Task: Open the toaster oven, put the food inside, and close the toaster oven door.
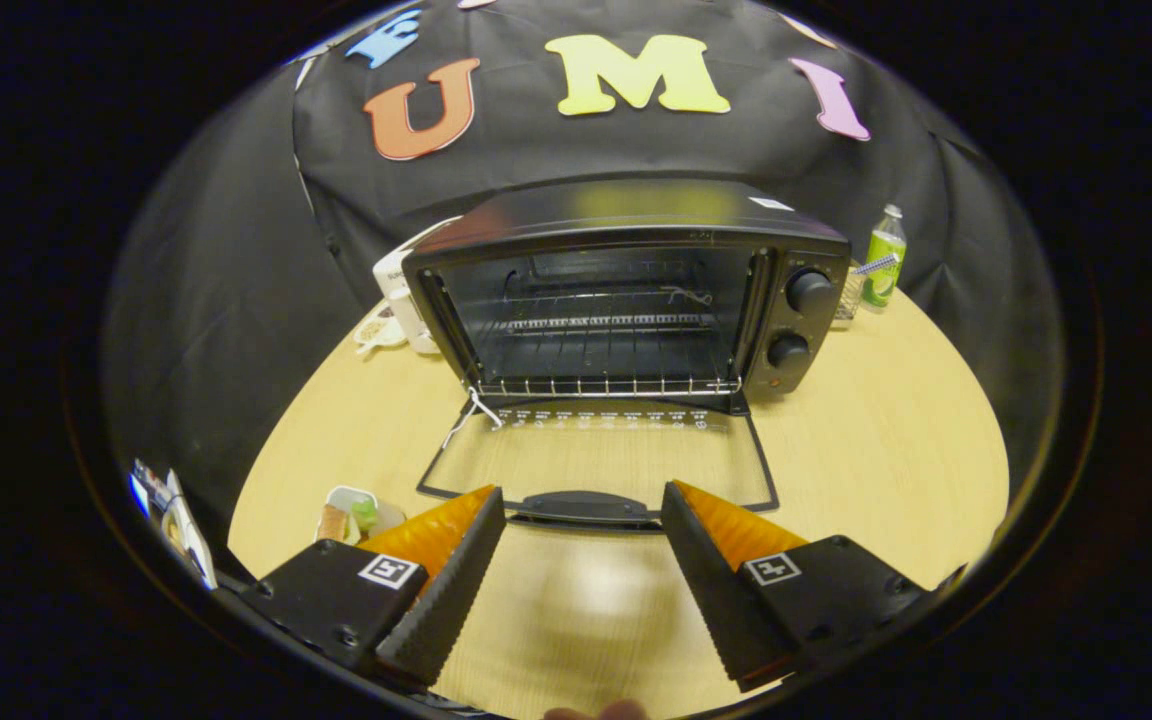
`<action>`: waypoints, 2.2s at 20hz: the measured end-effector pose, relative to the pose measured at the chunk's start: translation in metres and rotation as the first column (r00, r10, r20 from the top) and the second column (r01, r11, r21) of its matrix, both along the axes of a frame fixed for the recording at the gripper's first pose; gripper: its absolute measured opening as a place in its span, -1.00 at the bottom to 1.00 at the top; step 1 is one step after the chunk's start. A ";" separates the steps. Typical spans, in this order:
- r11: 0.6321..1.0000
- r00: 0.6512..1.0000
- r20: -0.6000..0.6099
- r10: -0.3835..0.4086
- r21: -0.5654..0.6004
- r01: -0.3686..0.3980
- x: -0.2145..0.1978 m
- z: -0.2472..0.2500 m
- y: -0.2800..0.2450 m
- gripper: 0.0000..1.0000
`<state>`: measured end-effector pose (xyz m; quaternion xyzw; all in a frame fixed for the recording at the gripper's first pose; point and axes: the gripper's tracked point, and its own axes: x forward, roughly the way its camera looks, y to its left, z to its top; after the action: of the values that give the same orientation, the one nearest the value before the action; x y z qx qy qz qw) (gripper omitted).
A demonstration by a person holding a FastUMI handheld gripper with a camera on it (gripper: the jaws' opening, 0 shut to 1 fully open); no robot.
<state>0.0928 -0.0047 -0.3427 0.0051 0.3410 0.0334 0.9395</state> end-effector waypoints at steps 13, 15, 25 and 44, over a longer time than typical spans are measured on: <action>0.847 0.944 -0.226 0.242 0.523 -0.092 -0.065 0.065 0.049 1.00; 0.817 0.919 -0.269 0.288 0.570 -0.089 -0.068 0.066 0.061 1.00; 0.768 0.725 -0.495 0.478 0.636 -0.072 -0.082 -0.002 0.123 0.84; 0.799 0.706 -0.558 0.436 0.601 -0.018 -0.073 -0.042 0.150 -0.37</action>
<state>0.0203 0.1456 -0.3843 0.2443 0.6292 0.2479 0.6949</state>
